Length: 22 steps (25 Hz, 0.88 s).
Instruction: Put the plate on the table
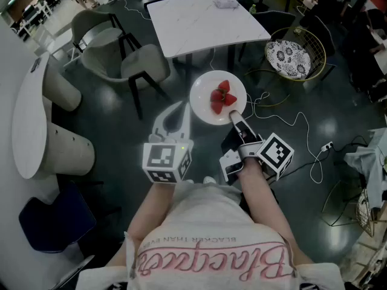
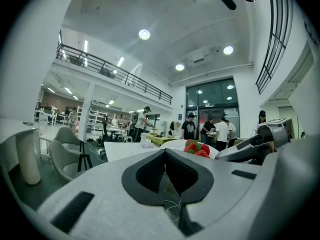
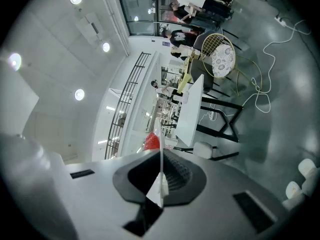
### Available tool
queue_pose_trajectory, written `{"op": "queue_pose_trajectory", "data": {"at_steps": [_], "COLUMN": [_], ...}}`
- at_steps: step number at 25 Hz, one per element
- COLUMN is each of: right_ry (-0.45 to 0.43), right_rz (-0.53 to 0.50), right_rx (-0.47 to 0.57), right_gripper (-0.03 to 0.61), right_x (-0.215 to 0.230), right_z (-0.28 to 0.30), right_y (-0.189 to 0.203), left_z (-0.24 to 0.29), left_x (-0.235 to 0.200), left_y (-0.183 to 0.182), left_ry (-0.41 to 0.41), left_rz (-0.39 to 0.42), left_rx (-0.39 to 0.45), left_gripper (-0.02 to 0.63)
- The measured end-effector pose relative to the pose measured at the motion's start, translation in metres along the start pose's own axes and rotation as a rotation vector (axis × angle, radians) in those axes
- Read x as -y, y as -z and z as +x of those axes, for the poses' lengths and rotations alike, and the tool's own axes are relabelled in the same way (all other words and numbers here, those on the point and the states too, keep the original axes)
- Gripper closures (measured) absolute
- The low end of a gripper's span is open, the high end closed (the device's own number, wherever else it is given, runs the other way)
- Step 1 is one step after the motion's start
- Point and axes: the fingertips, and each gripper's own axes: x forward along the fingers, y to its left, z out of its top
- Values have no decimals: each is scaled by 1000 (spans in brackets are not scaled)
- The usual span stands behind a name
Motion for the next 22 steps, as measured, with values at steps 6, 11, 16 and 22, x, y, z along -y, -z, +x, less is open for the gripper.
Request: {"op": "queue_pose_trajectory", "data": {"at_steps": [6,11,16,22], "right_ry": [-36,-36,10,7], "right_rz": [7,-6,-34,-19], "right_rx": [-13,-29,-90,-88], "right_gripper": [568,568,568,568], "right_x": [2,11,25,31], "right_z": [3,6,1,5], "right_y": [-2,-2,-18,-22], "left_z": [5,3,14,18], "left_x": [4,3,17,14], "left_y": [6,13,21,25], "left_ry": [-10,-31,-74,-86], "left_rz": [-5,8,-10,-6], "left_rx": [3,10,-25,-35], "left_gripper": [611,611,611,611]}}
